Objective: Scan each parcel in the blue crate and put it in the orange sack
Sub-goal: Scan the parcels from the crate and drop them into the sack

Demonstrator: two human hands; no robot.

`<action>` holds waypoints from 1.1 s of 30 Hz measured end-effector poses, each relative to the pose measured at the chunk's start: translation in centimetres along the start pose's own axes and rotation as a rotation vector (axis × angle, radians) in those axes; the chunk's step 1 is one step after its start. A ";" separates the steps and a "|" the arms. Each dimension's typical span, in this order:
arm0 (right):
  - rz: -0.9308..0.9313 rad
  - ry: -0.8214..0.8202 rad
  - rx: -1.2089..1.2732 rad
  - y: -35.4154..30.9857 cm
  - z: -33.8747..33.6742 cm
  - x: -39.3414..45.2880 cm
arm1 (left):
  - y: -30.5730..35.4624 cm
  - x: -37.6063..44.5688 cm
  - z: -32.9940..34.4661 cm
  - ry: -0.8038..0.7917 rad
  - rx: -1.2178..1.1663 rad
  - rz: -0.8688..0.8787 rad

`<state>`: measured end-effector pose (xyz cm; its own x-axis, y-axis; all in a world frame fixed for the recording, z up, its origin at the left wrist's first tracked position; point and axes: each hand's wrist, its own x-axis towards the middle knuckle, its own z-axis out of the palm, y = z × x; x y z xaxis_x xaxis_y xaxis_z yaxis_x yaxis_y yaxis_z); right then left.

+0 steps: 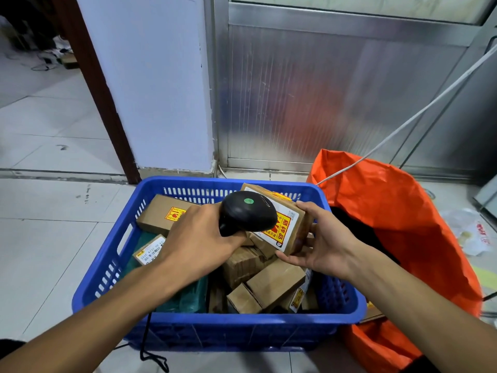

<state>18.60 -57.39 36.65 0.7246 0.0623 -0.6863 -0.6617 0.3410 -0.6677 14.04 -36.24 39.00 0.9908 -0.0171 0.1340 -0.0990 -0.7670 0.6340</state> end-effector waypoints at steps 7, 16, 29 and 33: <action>0.008 -0.006 0.021 0.2 -0.1 0.2 | -1.0 0.3 0.0 0.016 0.009 -0.022; 0.022 0.038 0.046 0.5 -0.9 1.3 | -1.7 0.6 0.2 0.058 -0.015 -0.100; 0.004 0.046 0.054 0.2 -1.1 2.2 | -2.2 1.5 1.0 0.022 -0.165 -0.190; 0.002 0.047 0.052 0.3 -1.2 2.4 | -2.2 1.6 1.0 0.028 -0.180 -0.219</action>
<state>19.93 -58.26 34.49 0.7126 0.0193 -0.7014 -0.6513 0.3897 -0.6510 15.93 -35.20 36.99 0.9878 0.1558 -0.0015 0.0997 -0.6246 0.7746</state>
